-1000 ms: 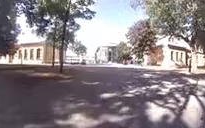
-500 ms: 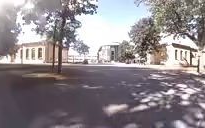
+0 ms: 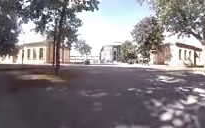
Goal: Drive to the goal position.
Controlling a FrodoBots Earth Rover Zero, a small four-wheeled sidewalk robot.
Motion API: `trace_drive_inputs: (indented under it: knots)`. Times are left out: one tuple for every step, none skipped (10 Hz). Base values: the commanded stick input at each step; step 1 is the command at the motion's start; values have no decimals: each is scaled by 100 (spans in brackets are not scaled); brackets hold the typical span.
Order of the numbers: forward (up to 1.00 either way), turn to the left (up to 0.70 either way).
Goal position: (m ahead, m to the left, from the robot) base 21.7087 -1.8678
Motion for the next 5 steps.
trace_drive_inputs:
  knots:
    - [100, 0]
    - [100, 0]
    - [100, 0]
    - [100, 0]
    - [100, 0]
